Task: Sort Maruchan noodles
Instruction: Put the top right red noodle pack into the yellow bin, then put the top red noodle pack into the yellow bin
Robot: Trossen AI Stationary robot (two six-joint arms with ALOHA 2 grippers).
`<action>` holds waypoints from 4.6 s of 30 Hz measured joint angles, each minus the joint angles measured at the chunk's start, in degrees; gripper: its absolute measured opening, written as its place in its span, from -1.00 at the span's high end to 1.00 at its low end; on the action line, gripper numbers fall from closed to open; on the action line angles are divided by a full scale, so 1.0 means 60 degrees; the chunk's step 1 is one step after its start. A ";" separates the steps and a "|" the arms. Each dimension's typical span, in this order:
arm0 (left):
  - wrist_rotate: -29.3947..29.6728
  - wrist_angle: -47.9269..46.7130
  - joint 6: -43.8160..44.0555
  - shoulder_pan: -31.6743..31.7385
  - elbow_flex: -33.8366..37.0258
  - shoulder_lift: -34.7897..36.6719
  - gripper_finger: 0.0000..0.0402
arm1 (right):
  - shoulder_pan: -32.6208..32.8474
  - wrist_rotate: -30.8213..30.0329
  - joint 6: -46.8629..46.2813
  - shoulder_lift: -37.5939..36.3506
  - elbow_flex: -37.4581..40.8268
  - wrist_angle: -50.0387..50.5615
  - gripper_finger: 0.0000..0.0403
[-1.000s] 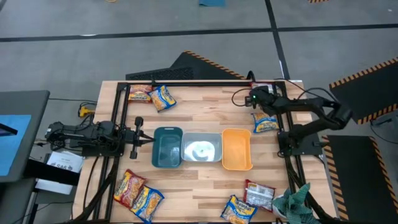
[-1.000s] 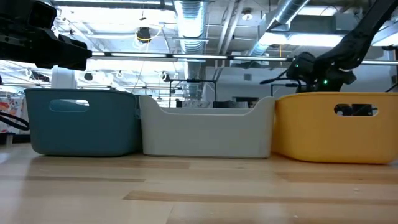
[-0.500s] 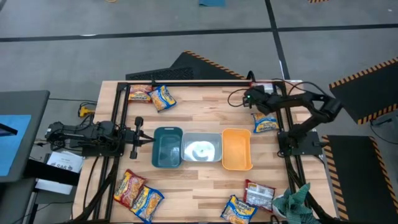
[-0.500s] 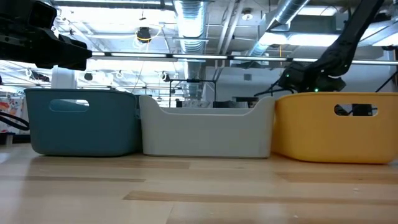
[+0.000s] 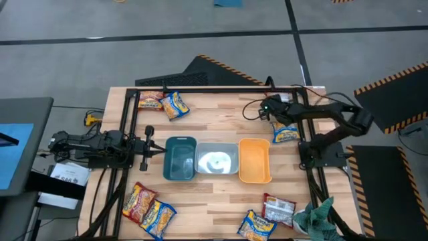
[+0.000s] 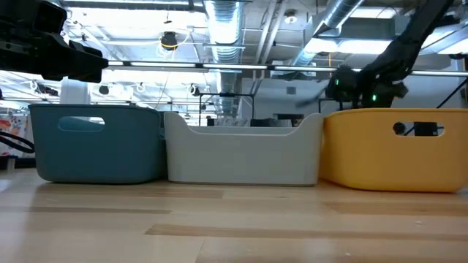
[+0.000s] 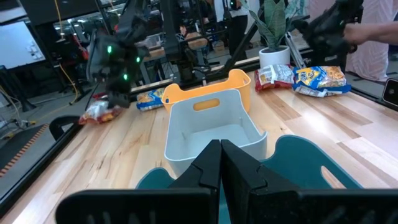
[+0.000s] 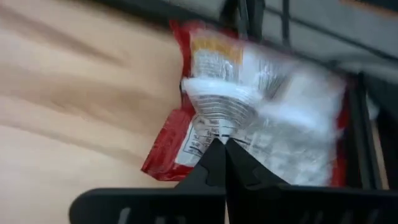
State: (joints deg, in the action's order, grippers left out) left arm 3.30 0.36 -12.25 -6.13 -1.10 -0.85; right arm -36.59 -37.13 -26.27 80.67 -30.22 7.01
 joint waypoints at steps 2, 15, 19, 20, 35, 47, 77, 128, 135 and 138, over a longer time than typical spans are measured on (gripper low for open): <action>0.0002 0.0000 0.0000 0.0000 0.0000 0.0001 1.00 | 0.0311 -0.0034 0.0182 -0.0652 -0.0004 0.0013 0.97; 0.0013 0.0000 0.0000 0.0000 0.0000 0.0001 1.00 | 0.3240 0.0872 0.0652 -0.4644 -0.0011 0.0286 0.97; 0.0017 0.0000 0.0000 0.0000 0.0000 -0.0002 1.00 | 0.4740 0.1632 0.0624 -0.5372 -0.0011 0.0279 0.97; 0.0021 0.0000 0.0000 0.0000 0.0000 0.0001 1.00 | 0.5134 0.1862 0.0561 -0.5494 -0.0011 0.0284 0.97; 0.0021 0.0000 0.0000 0.0000 0.0000 -0.0001 1.00 | 1.0102 0.2233 -0.2412 -0.5155 -0.1077 0.3225 0.97; 0.0021 0.0000 0.0000 0.0000 0.0000 -0.0002 1.00 | 0.9704 0.2190 -0.2902 -0.3849 -0.1078 0.3199 0.59; 0.0003 0.0033 0.0000 0.0000 0.0004 -0.0002 1.00 | 0.6159 0.0427 0.1813 -0.3993 -0.0646 0.0397 -0.24; 0.3557 -0.2449 0.3870 0.9110 -0.5716 -1.3677 0.16 | 0.5704 0.1948 0.2606 -0.4019 0.0841 -0.3672 -0.24; 0.4387 -0.2126 0.3901 0.8674 -0.5749 -1.4512 0.16 | 0.5707 0.1964 0.2606 -0.4019 0.0841 -0.3672 -0.24; 0.4803 -0.2114 0.3800 0.8500 -0.5759 -1.4717 0.23 | 0.5707 0.1964 0.2603 -0.4019 0.0841 -0.3672 -0.24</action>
State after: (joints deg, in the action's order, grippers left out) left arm 32.11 -12.33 10.55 44.87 -35.66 -89.15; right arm -2.35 -25.34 -10.65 56.55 -25.17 -15.03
